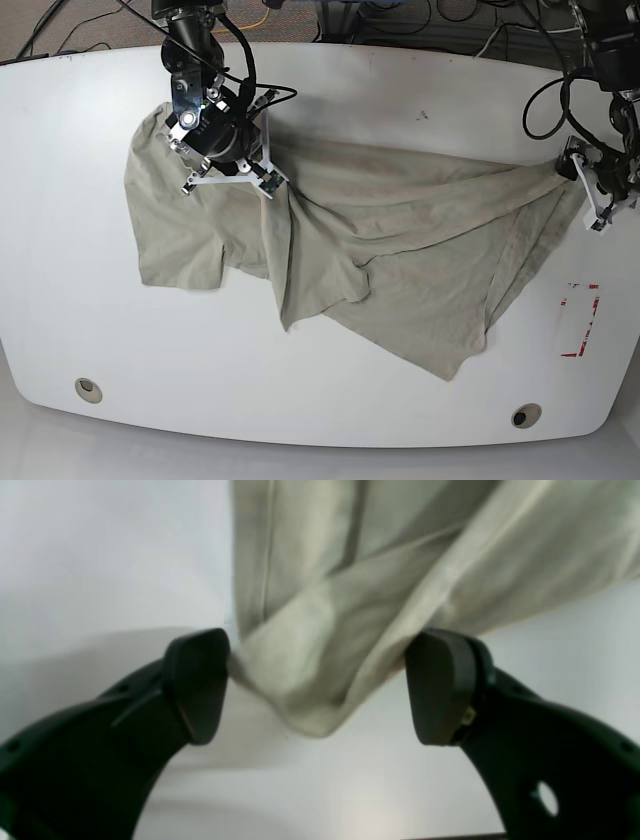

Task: Layout the t-shirt on the table in an organized manner, then fold the t-shirt properly

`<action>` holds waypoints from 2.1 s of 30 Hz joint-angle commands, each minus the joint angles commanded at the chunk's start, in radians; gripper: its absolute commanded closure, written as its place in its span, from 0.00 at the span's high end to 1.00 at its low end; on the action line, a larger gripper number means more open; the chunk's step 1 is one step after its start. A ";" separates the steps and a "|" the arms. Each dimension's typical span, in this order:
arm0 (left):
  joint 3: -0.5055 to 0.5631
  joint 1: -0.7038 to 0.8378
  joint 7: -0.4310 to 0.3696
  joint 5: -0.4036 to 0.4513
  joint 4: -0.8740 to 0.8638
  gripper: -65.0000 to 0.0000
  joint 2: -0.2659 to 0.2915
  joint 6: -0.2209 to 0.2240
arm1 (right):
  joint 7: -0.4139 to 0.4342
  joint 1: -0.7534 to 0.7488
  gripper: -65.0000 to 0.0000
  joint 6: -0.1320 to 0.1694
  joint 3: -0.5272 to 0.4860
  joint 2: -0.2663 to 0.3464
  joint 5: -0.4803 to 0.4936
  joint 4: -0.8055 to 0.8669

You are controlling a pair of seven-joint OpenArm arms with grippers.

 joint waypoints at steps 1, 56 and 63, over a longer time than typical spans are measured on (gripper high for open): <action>0.000 0.000 0.000 0.002 0.000 0.51 0.000 0.000 | 0.000 0.000 0.00 0.000 0.000 0.000 0.000 0.000; -0.129 -0.743 0.277 0.031 0.667 0.00 0.005 0.000 | 0.000 0.844 0.00 0.000 0.249 0.051 0.002 0.003; -0.075 -0.898 0.277 0.031 0.666 0.00 0.046 0.000 | 0.000 0.997 0.00 0.000 0.247 0.112 0.002 0.003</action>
